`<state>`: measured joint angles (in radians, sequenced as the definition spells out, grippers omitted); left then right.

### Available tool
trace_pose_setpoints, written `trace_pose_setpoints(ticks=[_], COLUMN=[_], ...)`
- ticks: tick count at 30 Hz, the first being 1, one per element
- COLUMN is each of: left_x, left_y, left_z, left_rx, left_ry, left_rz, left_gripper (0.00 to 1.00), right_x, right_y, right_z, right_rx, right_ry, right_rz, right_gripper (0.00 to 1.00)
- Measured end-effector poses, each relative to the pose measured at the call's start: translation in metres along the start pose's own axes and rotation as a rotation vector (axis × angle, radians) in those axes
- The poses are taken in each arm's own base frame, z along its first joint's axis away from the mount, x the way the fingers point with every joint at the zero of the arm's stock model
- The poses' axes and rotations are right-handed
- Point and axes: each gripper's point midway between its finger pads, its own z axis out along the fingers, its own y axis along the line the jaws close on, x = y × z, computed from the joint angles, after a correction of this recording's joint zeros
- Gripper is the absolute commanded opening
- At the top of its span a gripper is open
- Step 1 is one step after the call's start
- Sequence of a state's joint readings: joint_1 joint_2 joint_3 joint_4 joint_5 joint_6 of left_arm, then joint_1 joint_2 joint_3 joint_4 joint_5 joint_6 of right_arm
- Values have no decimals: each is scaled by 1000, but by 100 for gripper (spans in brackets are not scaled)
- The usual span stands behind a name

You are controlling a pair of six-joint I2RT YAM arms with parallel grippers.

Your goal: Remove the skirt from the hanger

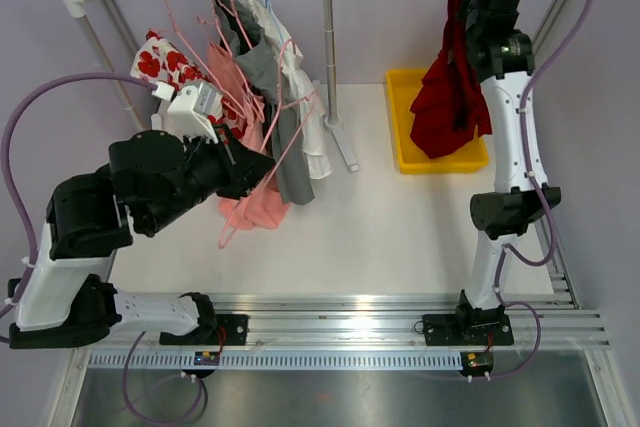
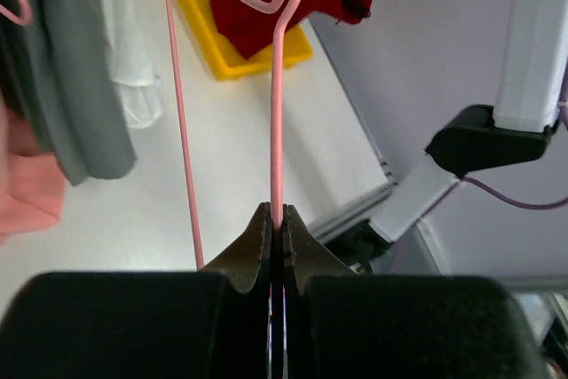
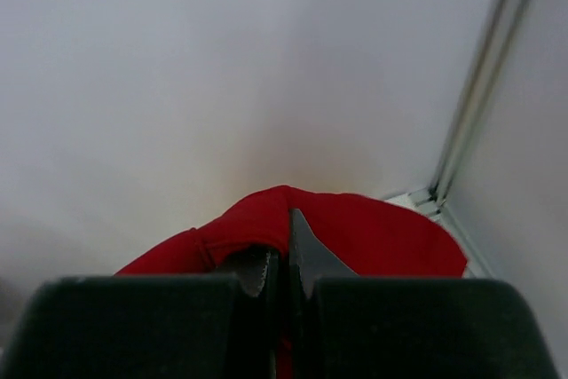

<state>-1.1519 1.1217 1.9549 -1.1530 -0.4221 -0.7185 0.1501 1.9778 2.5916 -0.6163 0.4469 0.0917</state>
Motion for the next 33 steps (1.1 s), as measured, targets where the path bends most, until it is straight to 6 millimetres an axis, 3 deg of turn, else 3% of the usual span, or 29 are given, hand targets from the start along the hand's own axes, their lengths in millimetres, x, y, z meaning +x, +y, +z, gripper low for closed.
trace_pose_setpoints(ticks=[2, 3, 4, 6, 8, 11, 13, 16, 20, 23, 28, 33], left_x=[-7, -12, -18, -38, -57, -80, -91, -108, -134, -148, -164, -152], left_y=[5, 6, 6, 5, 9, 30, 49, 74, 85, 81, 74, 91], left_z=[9, 15, 24, 42, 69, 105, 127, 156, 188, 212, 252, 293], left_rx=[-52, -77, -106, -153, -199, -278, -330, -375, -358, -313, -265, -288], left_ry=[-32, -51, -70, -116, -158, -197, -214, -247, -323, -382, -445, -428], left_rz=[34, 52, 71, 88, 91, 80, 64, 36, 15, 18, 8, -5], left_gripper=[0, 0, 0, 0, 0, 0, 0, 0, 0, 0, 0, 0], right_x=[42, 70, 97, 167, 233, 327, 360, 367, 325, 303, 308, 309], right_y=[14, 20, 24, 27, 22, 0, -14, -25, -20, -16, -18, -16], right_z=[20, 28, 33, 38, 30, -15, -53, -102, -134, -153, -170, -177], right_rx=[-40, -58, -74, -97, -104, -95, -92, -119, -206, -271, -298, -313], right_ry=[81, 138, 198, 347, 488, 699, 797, 843, 735, 662, 673, 693], right_rz=[-16, -28, -36, -58, -72, -71, -58, -1, 105, 160, 181, 207], right_gripper=[0, 13, 98, 100, 99, 99, 99, 100, 99, 99, 99, 100])
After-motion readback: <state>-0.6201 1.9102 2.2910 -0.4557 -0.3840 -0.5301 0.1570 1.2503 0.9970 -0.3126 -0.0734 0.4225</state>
